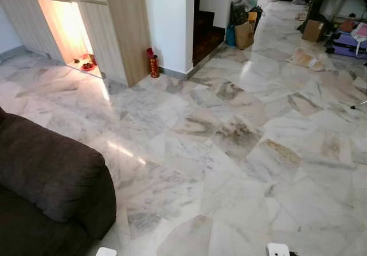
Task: Move the pillow to the sofa from floor
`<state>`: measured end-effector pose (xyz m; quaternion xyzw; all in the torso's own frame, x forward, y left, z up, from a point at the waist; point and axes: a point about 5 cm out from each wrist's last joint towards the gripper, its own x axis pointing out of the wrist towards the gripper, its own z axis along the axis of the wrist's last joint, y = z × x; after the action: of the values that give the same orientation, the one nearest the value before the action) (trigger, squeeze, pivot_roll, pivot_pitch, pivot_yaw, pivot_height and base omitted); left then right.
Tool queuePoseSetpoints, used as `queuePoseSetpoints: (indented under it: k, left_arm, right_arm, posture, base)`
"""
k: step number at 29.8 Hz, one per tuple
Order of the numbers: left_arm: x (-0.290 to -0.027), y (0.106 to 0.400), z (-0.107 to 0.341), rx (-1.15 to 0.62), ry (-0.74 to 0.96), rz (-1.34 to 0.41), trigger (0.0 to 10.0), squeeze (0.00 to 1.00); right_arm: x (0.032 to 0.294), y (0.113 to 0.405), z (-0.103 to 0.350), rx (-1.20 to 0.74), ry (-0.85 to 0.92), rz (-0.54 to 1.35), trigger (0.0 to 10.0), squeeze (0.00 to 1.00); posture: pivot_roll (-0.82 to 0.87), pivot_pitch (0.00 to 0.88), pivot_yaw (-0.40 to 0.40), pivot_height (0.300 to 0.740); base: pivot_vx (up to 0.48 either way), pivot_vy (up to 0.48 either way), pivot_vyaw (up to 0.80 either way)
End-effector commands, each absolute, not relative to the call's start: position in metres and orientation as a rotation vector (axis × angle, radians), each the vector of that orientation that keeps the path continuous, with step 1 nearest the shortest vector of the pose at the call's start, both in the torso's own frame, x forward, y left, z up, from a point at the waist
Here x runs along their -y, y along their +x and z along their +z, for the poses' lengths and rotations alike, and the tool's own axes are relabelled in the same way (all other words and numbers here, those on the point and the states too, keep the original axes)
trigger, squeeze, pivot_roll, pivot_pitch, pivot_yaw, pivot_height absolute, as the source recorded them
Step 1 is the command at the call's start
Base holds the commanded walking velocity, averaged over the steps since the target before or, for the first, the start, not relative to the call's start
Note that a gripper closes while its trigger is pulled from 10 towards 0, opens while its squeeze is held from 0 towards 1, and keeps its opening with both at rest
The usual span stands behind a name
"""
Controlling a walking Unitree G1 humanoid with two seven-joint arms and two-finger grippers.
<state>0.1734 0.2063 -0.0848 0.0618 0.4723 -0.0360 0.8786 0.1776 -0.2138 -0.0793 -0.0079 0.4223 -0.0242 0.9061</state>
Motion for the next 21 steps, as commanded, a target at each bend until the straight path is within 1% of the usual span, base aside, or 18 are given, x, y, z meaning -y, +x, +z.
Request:
queuePoseSetpoints:
  k: [1,14,21]
  left_arm:
    - [-0.2127,0.1656,-0.0876,-1.019,0.120,-0.044,10.0,0.00]
    - [-0.2136,0.1630,-0.0884,-1.025,0.128,-0.059,10.0,0.00]
    - [-0.2110,0.1610,-0.0896,-1.030,0.134,-0.080,10.0,0.00]
  right_arm:
    - [0.2100,0.1713,-0.0829,-0.890,-0.031,-0.034,10.0,0.00]
    - [0.2106,0.1644,-0.0859,-0.911,-0.033,-0.032,10.0,0.00]
    - [0.2050,0.1644,-0.0870,-0.917,-0.031,-0.016,10.0,0.00]
  posture:
    - [-0.09,0.009,0.045,0.740]
    - [-0.09,0.000,0.050,0.740]
    - [-0.08,0.000,0.056,0.740]
  base:
    - [0.000,0.000,0.80]
    - [0.000,0.000,0.80]
    - [0.000,0.000,0.80]
